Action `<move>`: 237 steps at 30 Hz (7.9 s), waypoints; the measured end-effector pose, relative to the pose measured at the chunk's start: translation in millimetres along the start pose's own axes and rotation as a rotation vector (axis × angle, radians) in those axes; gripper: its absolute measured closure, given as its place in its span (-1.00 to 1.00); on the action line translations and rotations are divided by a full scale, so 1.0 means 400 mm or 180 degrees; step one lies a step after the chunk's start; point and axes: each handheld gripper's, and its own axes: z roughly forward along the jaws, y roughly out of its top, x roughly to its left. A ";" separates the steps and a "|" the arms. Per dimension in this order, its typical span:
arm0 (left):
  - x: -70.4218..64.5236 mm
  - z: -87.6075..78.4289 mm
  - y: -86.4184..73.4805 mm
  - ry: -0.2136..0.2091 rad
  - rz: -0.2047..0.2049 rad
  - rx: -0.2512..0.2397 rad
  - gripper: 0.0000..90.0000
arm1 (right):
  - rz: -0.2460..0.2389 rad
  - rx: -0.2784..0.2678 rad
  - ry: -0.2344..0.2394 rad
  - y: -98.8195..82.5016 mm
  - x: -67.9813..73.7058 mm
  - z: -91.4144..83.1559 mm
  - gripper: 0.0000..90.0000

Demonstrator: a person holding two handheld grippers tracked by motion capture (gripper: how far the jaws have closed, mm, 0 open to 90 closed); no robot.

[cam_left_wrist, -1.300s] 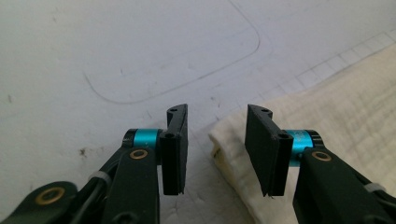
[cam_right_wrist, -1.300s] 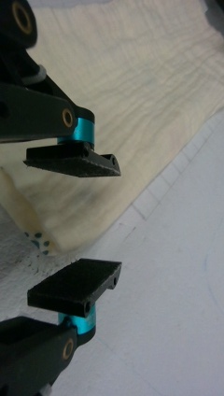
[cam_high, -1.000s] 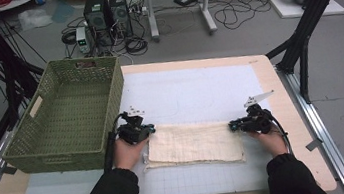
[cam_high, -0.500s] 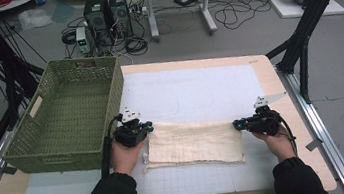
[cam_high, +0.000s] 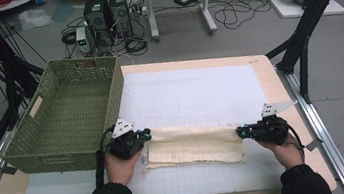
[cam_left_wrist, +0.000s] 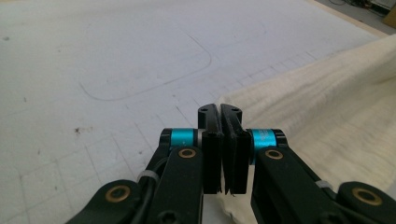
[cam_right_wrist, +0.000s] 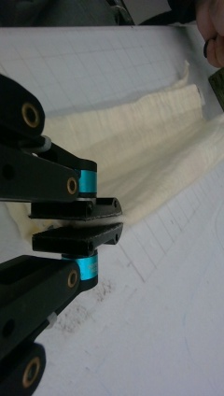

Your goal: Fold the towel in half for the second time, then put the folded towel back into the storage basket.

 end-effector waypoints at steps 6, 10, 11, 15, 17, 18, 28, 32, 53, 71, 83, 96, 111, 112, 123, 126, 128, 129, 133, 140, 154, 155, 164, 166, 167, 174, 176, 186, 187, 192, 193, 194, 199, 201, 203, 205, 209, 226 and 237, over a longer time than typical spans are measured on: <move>-0.021 -0.026 -0.019 -0.0101 0.0075 0.0082 0.92 | -0.0011 0.0048 0.0075 -0.029 0.026 -0.006 0.89; -0.032 -0.041 -0.035 -0.0152 0.0112 0.0160 0.91 | -0.0031 0.0081 0.0117 -0.045 0.043 -0.010 0.89; -0.036 -0.044 -0.040 -0.0171 0.0114 0.0192 0.91 | -0.0037 0.0079 0.0112 -0.048 0.046 -0.011 0.88; -0.043 -0.047 -0.050 -0.0217 0.0121 0.0275 0.88 | -0.0059 0.0141 0.0142 -0.062 0.062 -0.008 0.87; -0.043 -0.049 -0.054 -0.0243 0.0129 0.0310 0.87 | -0.0078 0.0201 0.0166 -0.071 0.068 -0.005 0.87; -0.044 -0.049 -0.056 -0.0267 0.0113 0.0338 0.85 | -0.0065 0.0223 0.0165 -0.075 0.069 -0.003 0.86; -0.045 -0.046 -0.068 -0.0451 0.0104 0.0498 0.45 | 0.0017 0.0094 0.0190 -0.057 0.070 -0.016 0.25; -0.049 -0.048 -0.067 -0.0484 0.0089 0.0484 0.41 | -0.0014 -0.0062 0.0153 -0.020 0.076 -0.019 0.24; -0.045 -0.056 0.040 -0.0441 0.0057 0.0237 0.51 | -0.0169 0.0415 0.0235 -0.050 0.099 0.091 0.79; -0.055 0.003 -0.051 -0.0506 0.0152 0.0886 0.80 | -0.0256 0.0420 0.0095 -0.064 0.100 0.073 0.73; -0.066 -0.007 -0.062 -0.0470 0.0345 0.0839 0.76 | -0.0251 0.0254 0.0056 -0.066 0.107 0.051 0.55; -0.067 -0.007 -0.060 -0.0489 0.0444 0.0855 0.74 | -0.0426 0.0437 0.0088 -0.059 0.130 0.090 0.53; -0.068 -0.009 -0.062 -0.0464 0.0489 0.0840 0.71 | -0.0362 0.0377 0.0127 -0.072 0.120 0.062 0.36; -0.068 -0.009 -0.062 -0.0464 0.0488 0.0841 0.71 | -0.0363 0.0326 0.0160 -0.066 0.126 0.061 0.33; -0.069 -0.008 -0.061 -0.0469 0.0500 0.0841 0.68 | -0.0219 0.0061 -0.0110 -0.045 0.112 0.062 0.21; -0.069 -0.007 -0.061 -0.0466 0.0500 0.0842 0.67 | -0.0198 0.0179 -0.0166 -0.055 0.103 0.069 0.18; -0.071 -0.007 -0.061 -0.0459 0.0492 0.0843 0.67 | -0.0226 0.0276 -0.0190 -0.060 0.103 0.078 0.17; -0.071 -0.007 -0.061 -0.0458 0.0492 0.0842 0.67 | -0.0242 0.0293 -0.0198 -0.062 0.103 0.080 0.16; -0.072 -0.007 -0.061 -0.0456 0.0492 0.0844 0.65 | -0.0231 0.0302 -0.0184 -0.066 0.102 0.079 0.14; -0.072 -0.008 -0.062 -0.0466 0.0510 0.0838 0.63 | -0.0362 0.0360 -0.0226 -0.070 0.103 0.070 0.08; -0.065 -0.006 -0.062 -0.0535 0.0521 0.0830 0.60 | -0.0360 0.0288 -0.0244 -0.062 0.108 0.062 -0.08; -0.064 -0.006 -0.062 -0.0544 0.0521 0.0826 0.60 | -0.0368 0.0231 -0.0241 -0.059 0.111 0.060 -0.08; -0.067 -0.007 -0.059 -0.0602 0.0470 0.0846 0.42 | -0.0359 0.0116 -0.0225 -0.052 0.109 0.055 -0.11; -0.068 -0.009 -0.056 -0.0629 0.0448 0.0817 0.37 | -0.0343 0.0080 -0.0229 -0.051 0.110 0.049 -0.11; -0.068 -0.011 -0.054 -0.0638 0.0441 0.0787 0.33 | -0.0349 0.0080 -0.0234 -0.051 0.110 0.048 -0.12; -0.061 -0.033 -0.039 -0.0525 0.0428 0.0509 0.18 | -0.0358 0.0049 -0.0273 -0.050 0.110 0.042 -0.14; -0.062 -0.035 -0.039 -0.0499 0.0433 0.0481 0.16 | -0.0352 0.0058 -0.0286 -0.050 0.110 0.042 -0.15; -0.060 -0.035 -0.038 -0.0428 0.0417 0.0462 0.11 | -0.0338 0.0036 -0.0330 -0.049 0.109 0.038 -0.15; -0.059 -0.035 -0.038 -0.0424 0.0412 0.0462 0.11 | -0.0329 0.0039 -0.0340 -0.048 0.110 0.036 -0.15; -0.058 -0.035 -0.039 -0.0368 0.0419 0.0492 0.11 | -0.0255 0.0019 -0.0433 -0.046 0.108 0.031 -0.12; -0.057 -0.034 -0.040 -0.0360 0.0416 0.0496 0.11 | -0.0230 0.0031 -0.0457 -0.048 0.105 0.029 -0.11; -0.057 -0.032 -0.040 -0.0333 0.0415 0.0508 0.11 | -0.0210 0.0036 -0.0470 -0.050 0.103 0.029 -0.11; -0.055 -0.024 -0.045 -0.0234 0.0419 0.0625 0.11 | -0.0085 0.0100 -0.0562 -0.065 0.089 0.020 -0.09; -0.054 -0.022 -0.048 -0.0213 0.0401 0.0660 0.11 | -0.0061 0.0113 -0.0571 -0.069 0.083 0.018 -0.09; -0.052 -0.020 -0.049 -0.0177 0.0404 0.0691 0.10 | -0.0020 0.0158 -0.0563 -0.073 0.081 0.020 -0.09; -0.049 -0.018 -0.052 -0.0145 0.0358 0.0754 0.10 | -0.0019 0.0211 -0.0558 -0.079 0.077 0.025 -0.08; -0.050 -0.014 -0.057 -0.0123 0.0355 0.0842 0.09 | 0.0022 0.0334 -0.0576 -0.086 0.071 0.032 -0.08; -0.058 -0.014 -0.067 -0.0222 0.0315 0.0819 0.67 | 0.0112 0.0365 -0.0411 -0.090 0.071 0.033 0.47; -0.069 -0.051 -0.082 0.0059 0.0276 0.0790 0.85 | 0.0020 0.0391 -0.0183 -0.056 0.058 0.060 0.76</move>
